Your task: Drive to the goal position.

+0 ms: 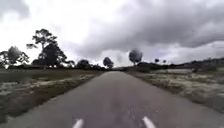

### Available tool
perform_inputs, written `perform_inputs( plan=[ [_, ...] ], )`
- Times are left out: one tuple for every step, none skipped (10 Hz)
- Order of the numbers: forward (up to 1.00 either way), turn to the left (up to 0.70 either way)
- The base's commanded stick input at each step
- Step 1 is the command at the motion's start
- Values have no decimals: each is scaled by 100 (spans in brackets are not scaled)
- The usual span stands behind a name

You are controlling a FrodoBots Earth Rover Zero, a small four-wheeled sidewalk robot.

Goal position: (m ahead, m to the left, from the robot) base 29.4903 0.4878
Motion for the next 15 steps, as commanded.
perform_inputs(
  plan=[
    [70,0],
    [70,0],
    [70,0],
    [70,0],
    [70,0],
    [70,0],
    [70,0],
    [70,0],
    [70,0],
    [70,0],
    [70,0],
    [70,0],
    [70,0],
    [70,0],
    [70,0]
  ],
)
